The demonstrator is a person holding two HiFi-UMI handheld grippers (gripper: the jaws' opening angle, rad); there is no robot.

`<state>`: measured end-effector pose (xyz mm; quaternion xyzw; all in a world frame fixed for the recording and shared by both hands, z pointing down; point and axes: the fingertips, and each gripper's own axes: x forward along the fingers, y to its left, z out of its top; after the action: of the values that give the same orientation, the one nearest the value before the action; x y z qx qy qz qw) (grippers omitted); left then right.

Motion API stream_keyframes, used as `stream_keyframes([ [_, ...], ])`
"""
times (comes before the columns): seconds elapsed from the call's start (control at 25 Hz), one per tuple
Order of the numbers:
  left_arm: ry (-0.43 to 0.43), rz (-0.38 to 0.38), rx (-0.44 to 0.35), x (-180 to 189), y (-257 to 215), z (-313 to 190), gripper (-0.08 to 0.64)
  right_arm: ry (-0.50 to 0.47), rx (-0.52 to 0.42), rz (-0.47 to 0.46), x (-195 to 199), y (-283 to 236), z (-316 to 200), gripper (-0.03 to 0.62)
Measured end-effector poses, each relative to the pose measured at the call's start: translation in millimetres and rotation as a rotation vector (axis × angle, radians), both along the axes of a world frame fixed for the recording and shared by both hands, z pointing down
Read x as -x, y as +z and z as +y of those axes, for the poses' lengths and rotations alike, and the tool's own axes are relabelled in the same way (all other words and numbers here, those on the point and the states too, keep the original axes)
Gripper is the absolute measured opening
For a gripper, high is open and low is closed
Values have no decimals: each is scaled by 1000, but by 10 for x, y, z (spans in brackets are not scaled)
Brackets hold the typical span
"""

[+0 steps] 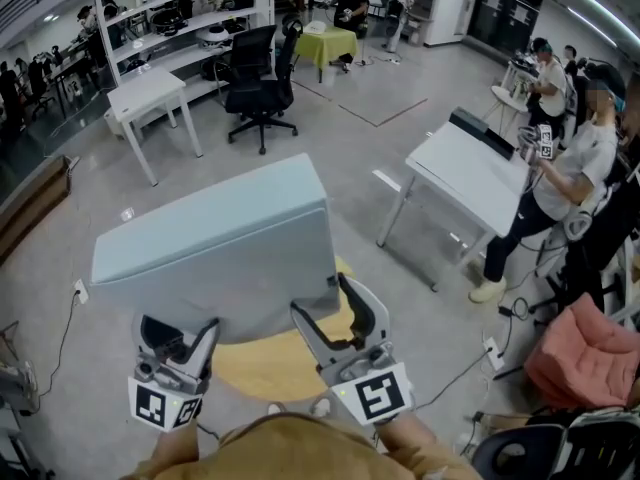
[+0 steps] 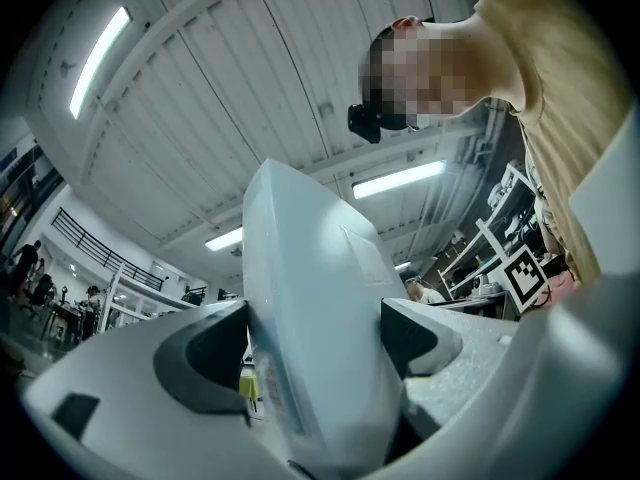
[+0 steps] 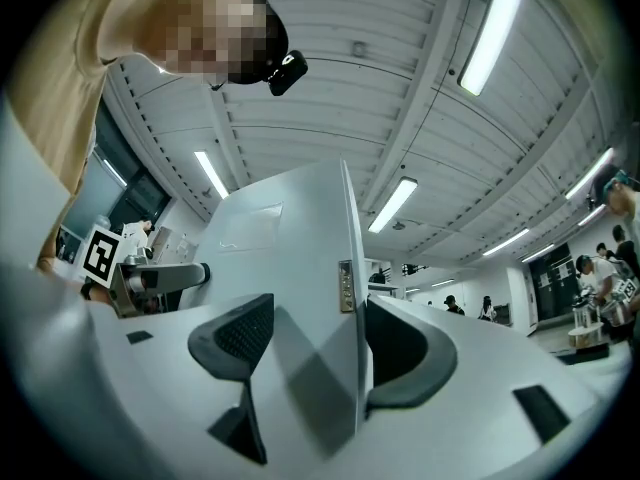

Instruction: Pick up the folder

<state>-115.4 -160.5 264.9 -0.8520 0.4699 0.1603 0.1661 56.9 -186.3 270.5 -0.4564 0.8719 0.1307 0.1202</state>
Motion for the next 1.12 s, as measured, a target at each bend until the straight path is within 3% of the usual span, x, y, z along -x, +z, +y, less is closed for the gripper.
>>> stream_keyframes([
  [1.12, -12, 20, 57, 37, 254, -46, 402, 7, 30, 20, 24, 193, -30, 252],
])
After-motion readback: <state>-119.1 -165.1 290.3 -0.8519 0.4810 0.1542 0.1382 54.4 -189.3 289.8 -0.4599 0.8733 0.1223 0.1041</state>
